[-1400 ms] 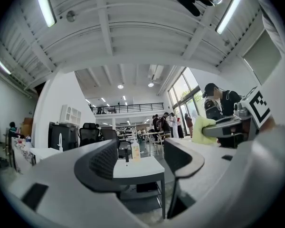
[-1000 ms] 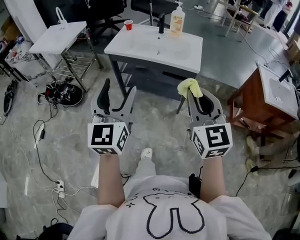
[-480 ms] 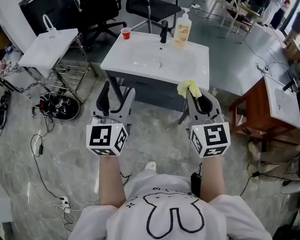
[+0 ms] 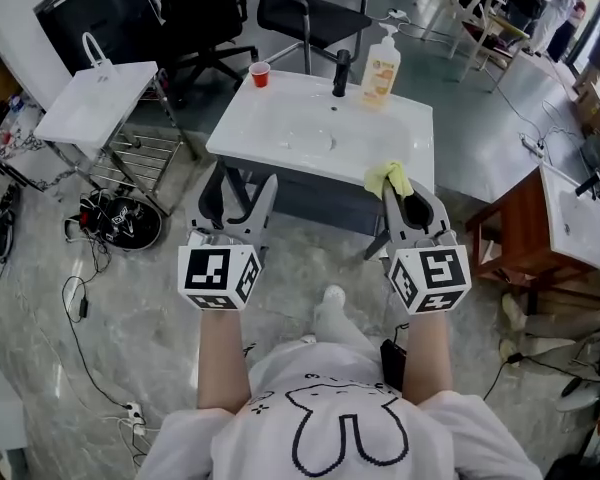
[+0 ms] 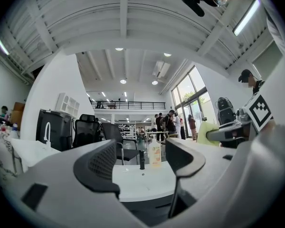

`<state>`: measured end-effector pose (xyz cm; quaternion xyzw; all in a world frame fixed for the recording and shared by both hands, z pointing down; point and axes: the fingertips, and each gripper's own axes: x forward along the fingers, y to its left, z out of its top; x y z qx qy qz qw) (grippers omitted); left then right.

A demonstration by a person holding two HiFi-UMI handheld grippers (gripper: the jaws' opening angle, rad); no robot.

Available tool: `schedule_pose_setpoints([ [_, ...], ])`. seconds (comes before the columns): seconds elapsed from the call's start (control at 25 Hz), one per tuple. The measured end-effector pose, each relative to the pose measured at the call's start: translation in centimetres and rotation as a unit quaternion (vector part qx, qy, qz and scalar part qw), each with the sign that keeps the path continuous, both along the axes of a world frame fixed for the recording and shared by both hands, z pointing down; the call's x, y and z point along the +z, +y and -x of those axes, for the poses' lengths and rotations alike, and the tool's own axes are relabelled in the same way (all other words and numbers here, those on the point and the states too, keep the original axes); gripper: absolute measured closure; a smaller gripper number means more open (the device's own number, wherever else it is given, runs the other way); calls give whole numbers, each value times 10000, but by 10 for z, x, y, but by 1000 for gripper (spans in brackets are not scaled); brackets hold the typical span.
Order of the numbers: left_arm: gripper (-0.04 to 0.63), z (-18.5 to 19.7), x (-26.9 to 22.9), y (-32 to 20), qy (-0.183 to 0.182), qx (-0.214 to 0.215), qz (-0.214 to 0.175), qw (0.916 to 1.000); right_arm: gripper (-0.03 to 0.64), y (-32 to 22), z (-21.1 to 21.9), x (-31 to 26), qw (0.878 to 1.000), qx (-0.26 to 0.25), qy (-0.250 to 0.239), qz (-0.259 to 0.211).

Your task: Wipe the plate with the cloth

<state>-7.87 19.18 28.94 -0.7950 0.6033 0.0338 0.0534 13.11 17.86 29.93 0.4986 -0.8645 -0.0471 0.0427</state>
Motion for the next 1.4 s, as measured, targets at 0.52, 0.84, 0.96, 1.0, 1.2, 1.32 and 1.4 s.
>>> schedule_pose_setpoints([
  [0.52, 275, 19, 20, -111, 41, -40, 150, 9999, 569, -112, 18, 22, 9998, -32, 122, 131],
  [0.84, 275, 36, 25, -226, -20, -66, 356, 9993, 569, -230, 34, 34, 9991, -67, 140, 383],
  [0.96, 275, 41, 34, -267, -20, -74, 522, 9986, 569, -273, 41, 45, 9983, -79, 128, 569],
  [1.0, 275, 42, 39, -280, -18, -74, 597, 9982, 569, -286, 43, 51, 9977, -79, 138, 656],
  [1.2, 275, 46, 71, -333, -34, -63, 1038, 9946, 569, -339, 52, 91, 9928, -126, 315, 1150],
  [1.32, 275, 46, 98, -358, 5, -46, 1361, 9907, 569, -358, 55, 123, 9872, -195, 461, 1511],
  [1.4, 275, 45, 118, -370, 61, -29, 1595, 9872, 569, -367, 55, 147, 9820, -213, 461, 1818],
])
